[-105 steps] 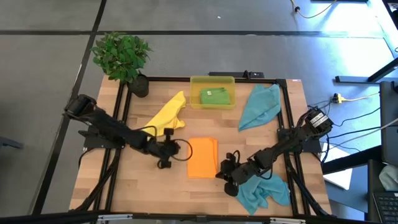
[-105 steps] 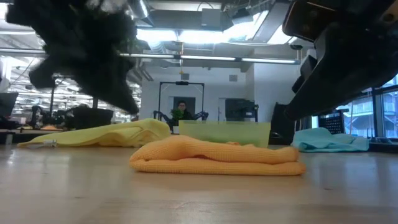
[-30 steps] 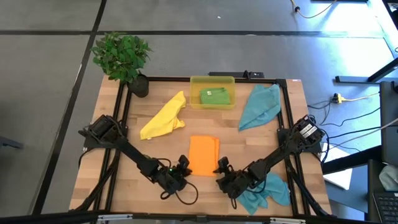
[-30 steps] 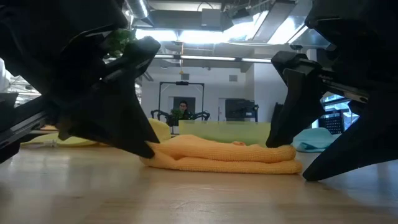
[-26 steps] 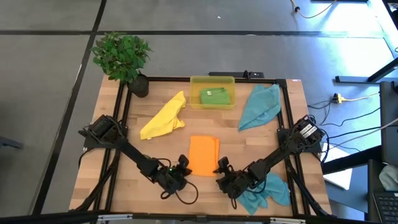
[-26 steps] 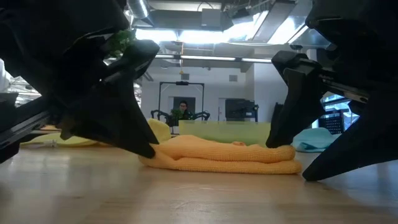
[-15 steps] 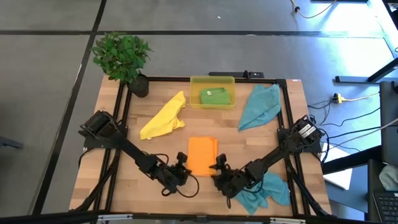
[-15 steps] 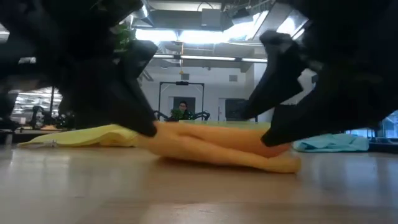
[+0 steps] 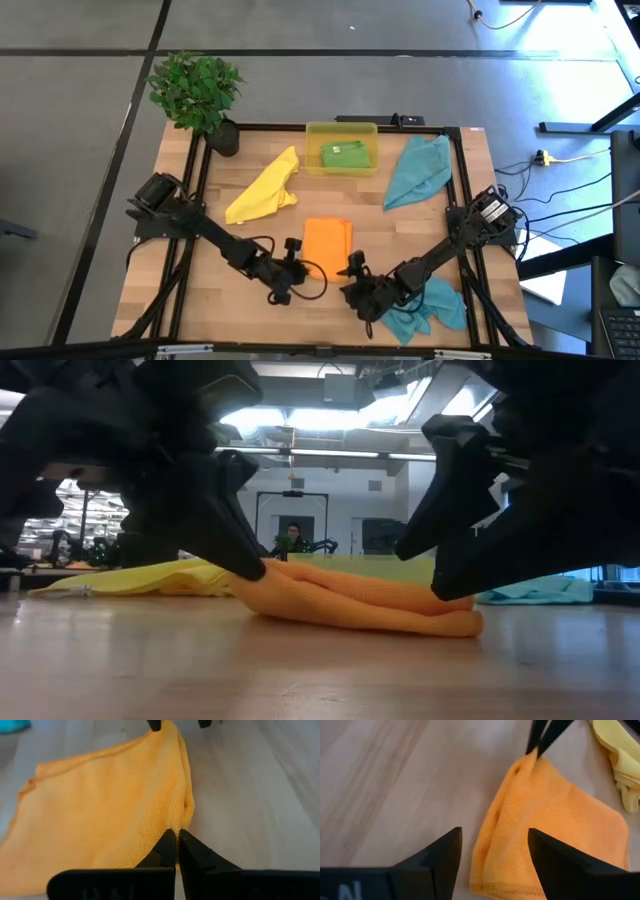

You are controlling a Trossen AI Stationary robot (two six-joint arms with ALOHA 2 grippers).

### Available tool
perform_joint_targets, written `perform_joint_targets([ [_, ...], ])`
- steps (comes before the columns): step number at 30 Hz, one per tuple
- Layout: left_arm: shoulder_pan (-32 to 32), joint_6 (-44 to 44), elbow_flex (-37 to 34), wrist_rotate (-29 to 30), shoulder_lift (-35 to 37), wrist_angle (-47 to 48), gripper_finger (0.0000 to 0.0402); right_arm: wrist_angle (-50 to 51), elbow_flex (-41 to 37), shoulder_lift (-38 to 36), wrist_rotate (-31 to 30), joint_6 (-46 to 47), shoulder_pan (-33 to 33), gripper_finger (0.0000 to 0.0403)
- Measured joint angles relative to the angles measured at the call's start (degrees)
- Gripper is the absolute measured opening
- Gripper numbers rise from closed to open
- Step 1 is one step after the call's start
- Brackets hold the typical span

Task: Fold microfiber towels
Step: Fold the orange microfiber cloth

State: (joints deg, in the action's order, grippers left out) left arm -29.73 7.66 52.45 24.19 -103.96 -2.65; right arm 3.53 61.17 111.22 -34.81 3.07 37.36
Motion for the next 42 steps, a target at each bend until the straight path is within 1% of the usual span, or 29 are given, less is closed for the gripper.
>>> perform_joint_targets([
  [5, 0.87, 2.70, 0.04, -1.79, 0.03, -0.90, 0.0000, 1.15, 0.02, 0.00, 0.50, 3.06, 0.02, 0.0235],
  [8, 1.23, 3.32, 0.07, -2.03, 0.54, -0.78, 0.0000, 1.36, 0.04, 0.29, 1.74, 4.05, 0.02, 0.0252],
  [12, 1.45, 4.05, 0.10, -3.05, 1.69, -0.53, 0.0000, 1.57, 0.09, 1.31, 1.88, 4.18, 0.02, 0.0284],
  [15, 1.46, 4.25, 0.19, -3.62, 3.20, -0.43, 0.0000, 2.29, 0.09, 1.46, 0.28, 3.96, 0.04, 0.0300],
  [18, 1.42, 4.33, 0.22, -4.09, 4.42, -0.60, 0.0000, 4.12, 0.09, 1.46, -1.61, 3.98, 0.09, 0.0303],
  [21, 1.17, 4.41, 0.17, -4.20, 5.51, -0.40, 0.0000, 5.65, 0.09, 1.46, -4.01, 3.09, 0.59, 0.0297],
  [24, 1.17, 4.91, 0.17, -4.22, 5.55, 0.64, 0.0000, 5.78, 0.09, 1.46, -4.59, 1.57, 1.34, 0.0285],
  [33, 1.32, 5.92, 0.13, -4.20, 5.53, 2.05, 0.0000, 5.27, 0.11, 1.46, -8.06, 0.94, 3.58, 0.0232],
  [37, 1.32, 5.92, 0.13, -4.20, 5.51, 2.03, 0.0000, 5.24, 0.11, 1.46, -7.25, 1.18, 3.56, 0.0202],
  [39, 1.32, 5.92, 0.13, -4.18, 5.51, 2.03, 0.0000, 5.09, 0.11, 1.46, -5.99, 1.12, 3.52, 0.0191],
  [42, 1.32, 5.92, 0.13, -4.20, 5.49, 2.05, 0.0000, 4.94, 0.13, 1.46, -5.92, 1.14, 3.52, 0.0181],
])
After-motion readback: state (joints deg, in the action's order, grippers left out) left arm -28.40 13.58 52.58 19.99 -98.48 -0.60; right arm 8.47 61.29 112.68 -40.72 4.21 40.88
